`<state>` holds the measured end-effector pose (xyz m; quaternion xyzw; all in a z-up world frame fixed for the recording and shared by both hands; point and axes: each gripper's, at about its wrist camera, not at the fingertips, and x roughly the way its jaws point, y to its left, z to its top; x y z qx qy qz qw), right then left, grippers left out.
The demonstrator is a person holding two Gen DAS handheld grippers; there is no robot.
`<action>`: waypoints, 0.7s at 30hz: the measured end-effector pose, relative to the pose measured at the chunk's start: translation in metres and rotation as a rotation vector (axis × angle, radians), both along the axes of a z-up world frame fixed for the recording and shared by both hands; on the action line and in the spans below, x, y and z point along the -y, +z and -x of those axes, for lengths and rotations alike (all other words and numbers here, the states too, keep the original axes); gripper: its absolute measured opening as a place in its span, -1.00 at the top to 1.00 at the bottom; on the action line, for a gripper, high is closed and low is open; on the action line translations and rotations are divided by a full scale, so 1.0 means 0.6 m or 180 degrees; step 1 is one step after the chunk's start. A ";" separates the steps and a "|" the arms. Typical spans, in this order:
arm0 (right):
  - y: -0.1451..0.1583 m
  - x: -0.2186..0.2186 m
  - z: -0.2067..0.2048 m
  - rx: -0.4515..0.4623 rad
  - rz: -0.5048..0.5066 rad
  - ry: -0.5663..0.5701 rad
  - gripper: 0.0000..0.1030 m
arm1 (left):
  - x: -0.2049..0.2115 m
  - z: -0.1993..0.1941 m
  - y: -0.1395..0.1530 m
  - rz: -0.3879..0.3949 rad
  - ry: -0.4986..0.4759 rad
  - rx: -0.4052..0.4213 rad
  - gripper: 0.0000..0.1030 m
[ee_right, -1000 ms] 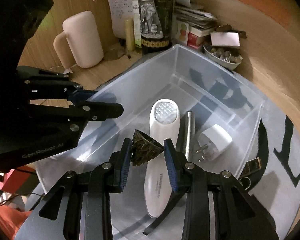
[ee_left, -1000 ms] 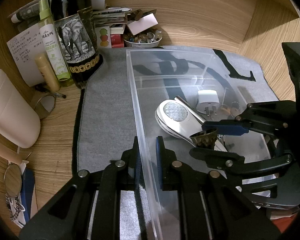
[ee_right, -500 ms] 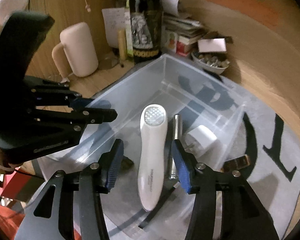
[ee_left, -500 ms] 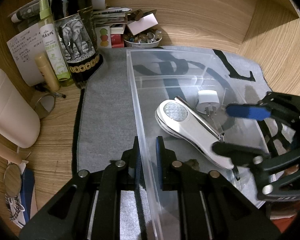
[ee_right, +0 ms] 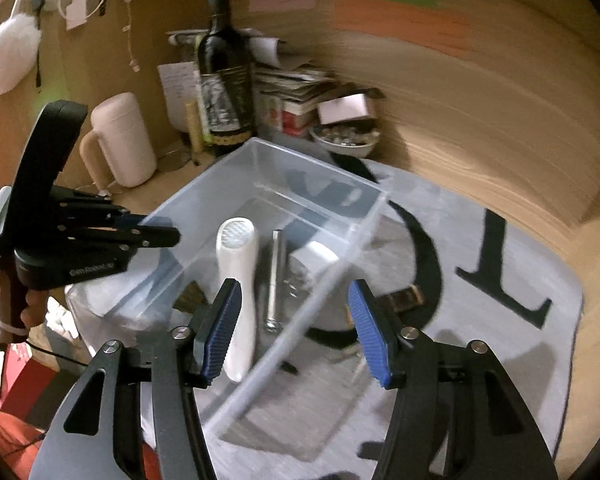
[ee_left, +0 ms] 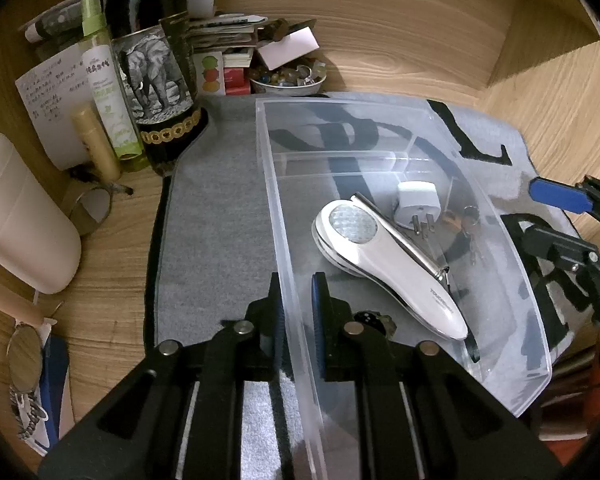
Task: Organize rigid objects
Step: 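Move the right tool back to the black plug adapter on the rug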
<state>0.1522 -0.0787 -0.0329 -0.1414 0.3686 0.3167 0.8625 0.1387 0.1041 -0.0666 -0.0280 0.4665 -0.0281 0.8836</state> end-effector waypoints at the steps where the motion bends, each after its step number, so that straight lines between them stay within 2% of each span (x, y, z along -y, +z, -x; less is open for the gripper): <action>1: 0.001 0.008 0.001 0.0004 -0.0002 -0.0038 -0.02 | -0.002 0.002 -0.001 0.0009 0.0000 0.0001 0.77; 13: -0.014 0.091 0.018 -0.0062 0.0026 -0.0459 -0.02 | -0.009 0.005 -0.002 0.0042 0.0014 0.0017 0.84; 21: -0.047 0.124 0.046 -0.0215 0.0029 -0.0607 -0.03 | -0.010 0.005 -0.001 0.0030 0.0012 0.0029 0.84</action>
